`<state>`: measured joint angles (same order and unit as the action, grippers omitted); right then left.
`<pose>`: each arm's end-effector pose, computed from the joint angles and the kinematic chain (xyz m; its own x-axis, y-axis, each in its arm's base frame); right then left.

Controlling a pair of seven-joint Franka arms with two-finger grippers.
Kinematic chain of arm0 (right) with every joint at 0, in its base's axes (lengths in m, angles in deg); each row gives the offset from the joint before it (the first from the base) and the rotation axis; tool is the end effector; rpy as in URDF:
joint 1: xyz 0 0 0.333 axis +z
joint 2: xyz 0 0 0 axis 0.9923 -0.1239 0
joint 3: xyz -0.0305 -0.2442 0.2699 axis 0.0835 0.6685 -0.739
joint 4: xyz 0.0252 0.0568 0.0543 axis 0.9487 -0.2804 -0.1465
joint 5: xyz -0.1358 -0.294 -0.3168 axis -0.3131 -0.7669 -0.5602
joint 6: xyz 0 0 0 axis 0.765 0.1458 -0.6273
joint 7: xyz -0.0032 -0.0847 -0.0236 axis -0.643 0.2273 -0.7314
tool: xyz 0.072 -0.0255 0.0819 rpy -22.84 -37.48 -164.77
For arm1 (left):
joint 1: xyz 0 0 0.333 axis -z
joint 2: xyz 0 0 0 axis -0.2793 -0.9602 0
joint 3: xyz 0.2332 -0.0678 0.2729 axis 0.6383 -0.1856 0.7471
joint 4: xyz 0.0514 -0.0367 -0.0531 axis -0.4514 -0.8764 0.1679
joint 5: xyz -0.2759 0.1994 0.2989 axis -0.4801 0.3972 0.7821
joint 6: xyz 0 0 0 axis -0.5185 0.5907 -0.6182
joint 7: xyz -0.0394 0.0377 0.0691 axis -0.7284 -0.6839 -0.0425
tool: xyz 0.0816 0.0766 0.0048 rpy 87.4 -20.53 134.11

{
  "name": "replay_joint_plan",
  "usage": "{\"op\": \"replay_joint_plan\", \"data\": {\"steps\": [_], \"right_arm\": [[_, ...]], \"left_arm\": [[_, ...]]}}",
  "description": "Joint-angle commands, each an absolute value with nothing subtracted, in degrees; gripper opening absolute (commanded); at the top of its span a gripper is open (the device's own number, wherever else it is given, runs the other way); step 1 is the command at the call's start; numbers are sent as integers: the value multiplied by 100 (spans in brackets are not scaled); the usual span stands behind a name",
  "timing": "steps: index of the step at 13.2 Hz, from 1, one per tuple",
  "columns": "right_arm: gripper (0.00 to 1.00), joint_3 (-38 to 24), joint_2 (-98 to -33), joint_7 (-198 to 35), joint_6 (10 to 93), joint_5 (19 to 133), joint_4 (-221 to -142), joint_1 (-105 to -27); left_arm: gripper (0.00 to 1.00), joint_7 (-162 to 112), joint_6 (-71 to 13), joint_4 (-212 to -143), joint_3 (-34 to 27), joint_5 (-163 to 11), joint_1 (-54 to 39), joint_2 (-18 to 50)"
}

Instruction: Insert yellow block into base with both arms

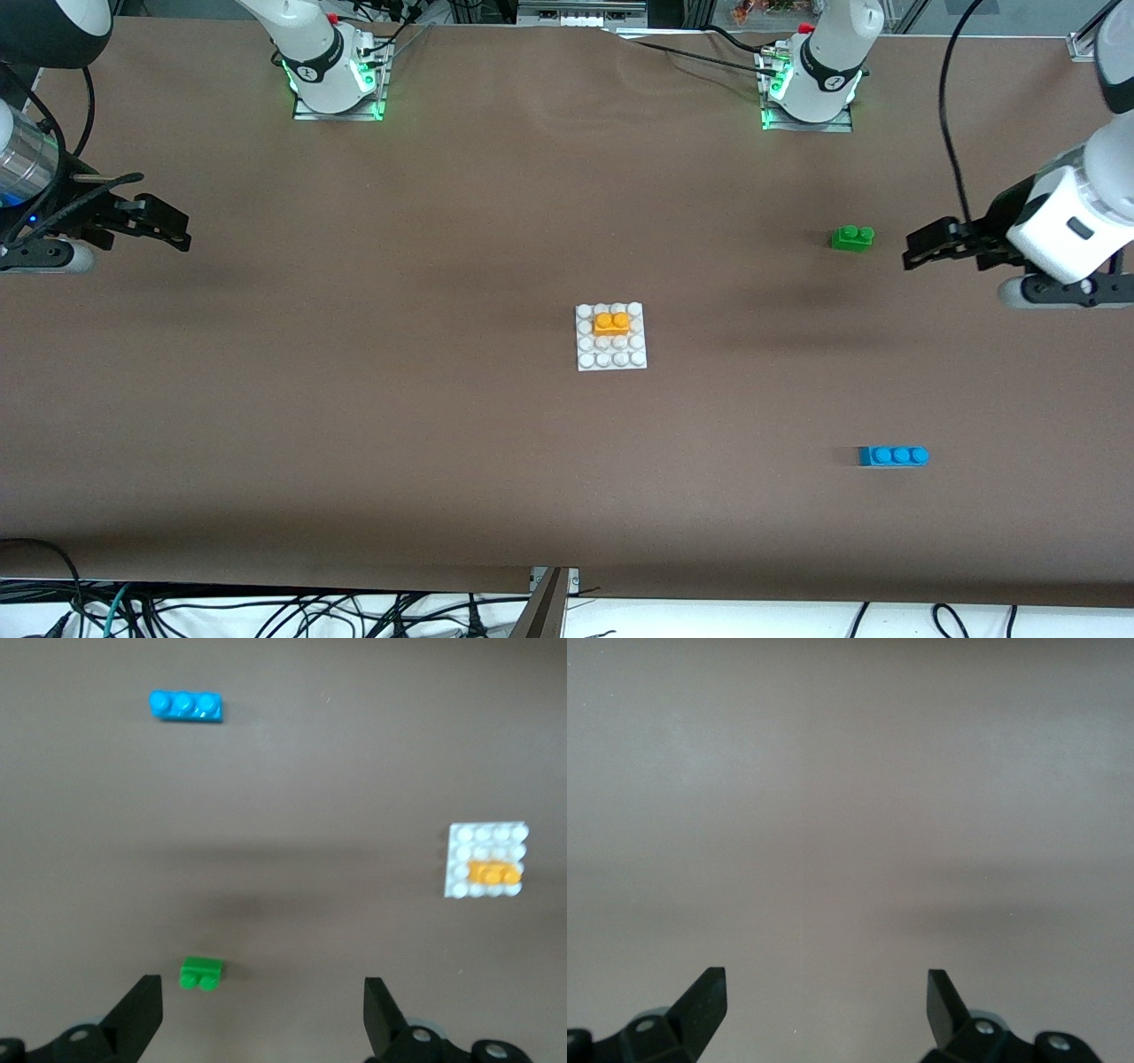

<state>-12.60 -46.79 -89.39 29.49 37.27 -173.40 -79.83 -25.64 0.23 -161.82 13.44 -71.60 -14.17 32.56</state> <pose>0.6459 0.0315 0.6201 0.9997 0.0012 -0.0231 0.0019 -0.9995 0.0319 0.6635 -0.0454 0.6224 0.9940 0.0372 -0.1029 0.0445 -0.9965 0.0701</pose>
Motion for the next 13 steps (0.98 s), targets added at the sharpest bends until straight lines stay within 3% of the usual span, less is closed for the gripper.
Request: {"op": "replay_joint_plan", "data": {"steps": [1, 13], "right_arm": [[100, -1256, -4719, -8889, 2985, 3754, -17309, -8042], [100, -1255, -4737, -8959, 2968, 3763, -17309, -7998]], "left_arm": [[100, -2894, -948, -17977, 1217, -7028, -1569, 4436], [100, -2806, -670, -17490, 1208, -6747, -1499, 4105]]}}
